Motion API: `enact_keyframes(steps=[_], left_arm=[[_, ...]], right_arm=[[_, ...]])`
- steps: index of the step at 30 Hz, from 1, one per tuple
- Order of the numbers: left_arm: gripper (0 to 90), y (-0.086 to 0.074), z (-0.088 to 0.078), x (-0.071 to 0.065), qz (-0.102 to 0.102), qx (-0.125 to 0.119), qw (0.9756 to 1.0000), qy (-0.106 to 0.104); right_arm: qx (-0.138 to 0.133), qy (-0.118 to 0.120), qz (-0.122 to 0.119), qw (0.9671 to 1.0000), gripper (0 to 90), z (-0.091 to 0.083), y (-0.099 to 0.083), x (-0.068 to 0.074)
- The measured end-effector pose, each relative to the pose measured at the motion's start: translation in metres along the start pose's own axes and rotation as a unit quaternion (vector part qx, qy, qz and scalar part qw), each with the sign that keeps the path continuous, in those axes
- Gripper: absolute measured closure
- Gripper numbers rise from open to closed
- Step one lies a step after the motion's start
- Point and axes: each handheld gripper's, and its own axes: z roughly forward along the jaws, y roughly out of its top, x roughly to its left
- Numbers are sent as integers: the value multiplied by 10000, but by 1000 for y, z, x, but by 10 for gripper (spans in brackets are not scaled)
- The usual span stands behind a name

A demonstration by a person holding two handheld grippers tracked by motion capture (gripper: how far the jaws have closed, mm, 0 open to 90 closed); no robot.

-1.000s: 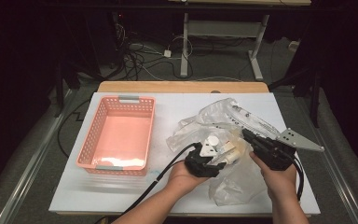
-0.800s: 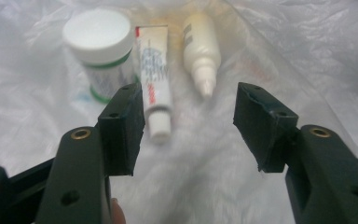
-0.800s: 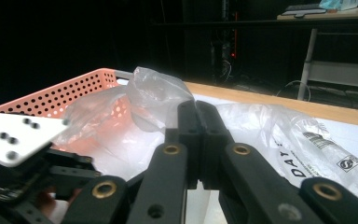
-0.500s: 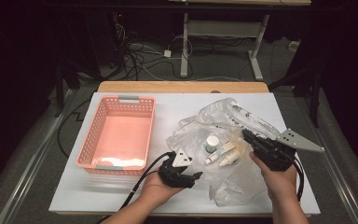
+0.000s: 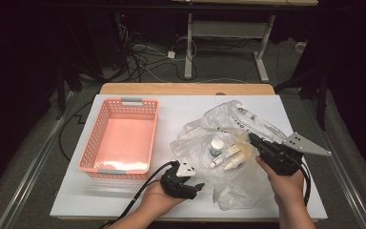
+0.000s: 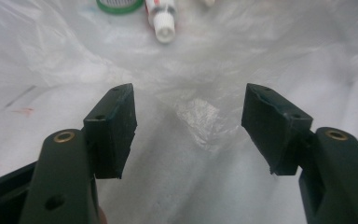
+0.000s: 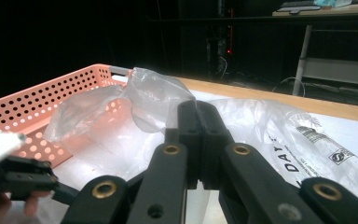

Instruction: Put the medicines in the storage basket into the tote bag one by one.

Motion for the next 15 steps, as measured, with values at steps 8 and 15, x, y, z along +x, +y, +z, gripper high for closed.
enact_keyframes(steps=[8, 15], left_arm=[[361, -3, 5, 2, -184, -55, 9998, -86], [470, -4, 4, 0, -129, -121, 9998, -95]], right_arm=[[-9, 37, -18, 10000, 900, 0, 0, 1], [16, 54, -41, 10000, 900, 2, 0, 4]])
